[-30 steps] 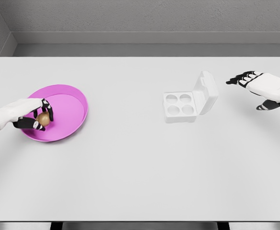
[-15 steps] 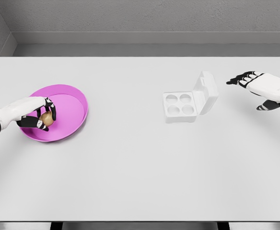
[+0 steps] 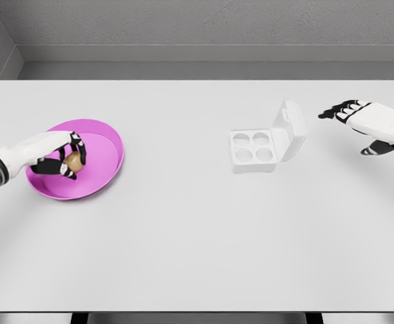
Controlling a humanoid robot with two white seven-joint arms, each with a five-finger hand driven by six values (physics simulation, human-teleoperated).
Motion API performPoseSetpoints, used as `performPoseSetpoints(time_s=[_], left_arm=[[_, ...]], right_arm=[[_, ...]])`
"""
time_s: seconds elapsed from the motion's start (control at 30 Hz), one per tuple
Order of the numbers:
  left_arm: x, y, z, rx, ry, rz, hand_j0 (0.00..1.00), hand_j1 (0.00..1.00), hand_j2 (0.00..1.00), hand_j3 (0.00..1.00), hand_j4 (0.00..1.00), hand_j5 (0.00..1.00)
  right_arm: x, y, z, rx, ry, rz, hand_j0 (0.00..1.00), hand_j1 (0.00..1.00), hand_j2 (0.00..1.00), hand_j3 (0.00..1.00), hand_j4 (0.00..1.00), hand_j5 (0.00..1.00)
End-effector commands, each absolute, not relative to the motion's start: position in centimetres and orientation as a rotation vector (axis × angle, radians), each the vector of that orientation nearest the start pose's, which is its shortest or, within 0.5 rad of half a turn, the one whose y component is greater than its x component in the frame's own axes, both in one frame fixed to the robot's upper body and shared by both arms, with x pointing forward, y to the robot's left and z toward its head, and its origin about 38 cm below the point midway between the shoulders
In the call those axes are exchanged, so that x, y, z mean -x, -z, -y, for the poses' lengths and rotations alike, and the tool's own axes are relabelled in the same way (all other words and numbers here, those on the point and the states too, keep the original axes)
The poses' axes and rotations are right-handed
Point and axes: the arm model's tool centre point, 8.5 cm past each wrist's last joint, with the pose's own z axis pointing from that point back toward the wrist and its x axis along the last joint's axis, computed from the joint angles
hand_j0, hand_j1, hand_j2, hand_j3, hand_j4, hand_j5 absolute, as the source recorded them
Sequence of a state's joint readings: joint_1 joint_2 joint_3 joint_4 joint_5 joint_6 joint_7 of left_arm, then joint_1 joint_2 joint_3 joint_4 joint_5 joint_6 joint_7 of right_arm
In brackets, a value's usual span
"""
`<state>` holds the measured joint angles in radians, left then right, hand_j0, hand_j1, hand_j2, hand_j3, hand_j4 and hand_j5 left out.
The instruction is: Pack egg into the box and close the box lid
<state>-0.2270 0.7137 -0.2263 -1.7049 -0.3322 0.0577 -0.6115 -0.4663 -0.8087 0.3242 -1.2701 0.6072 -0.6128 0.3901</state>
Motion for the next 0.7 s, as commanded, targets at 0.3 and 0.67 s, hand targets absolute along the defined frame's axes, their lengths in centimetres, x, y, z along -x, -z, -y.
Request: performPoseSetpoints(time_s=[0.3, 0.67], left_arm=[[-40.2, -17.3, -30.9, -0.348, 1.372, 1.268, 0.24, 0.24, 0.24, 0.24, 0.24, 0.24], [-40.8, -17.3, -28.6, -0.302, 1.346, 1.327, 0.24, 0.24, 0.24, 0.24, 0.24, 0.24]], right_arm=[[-43.6, -19.0, 40.1, 0.672, -1.856, 1.294, 1.00, 1.00, 1.00, 1.00, 1.00, 1.00], [-43.6, -19.0, 40.0, 0.672, -1.857, 1.296, 1.00, 1.00, 1.00, 1.00, 1.00, 1.00]])
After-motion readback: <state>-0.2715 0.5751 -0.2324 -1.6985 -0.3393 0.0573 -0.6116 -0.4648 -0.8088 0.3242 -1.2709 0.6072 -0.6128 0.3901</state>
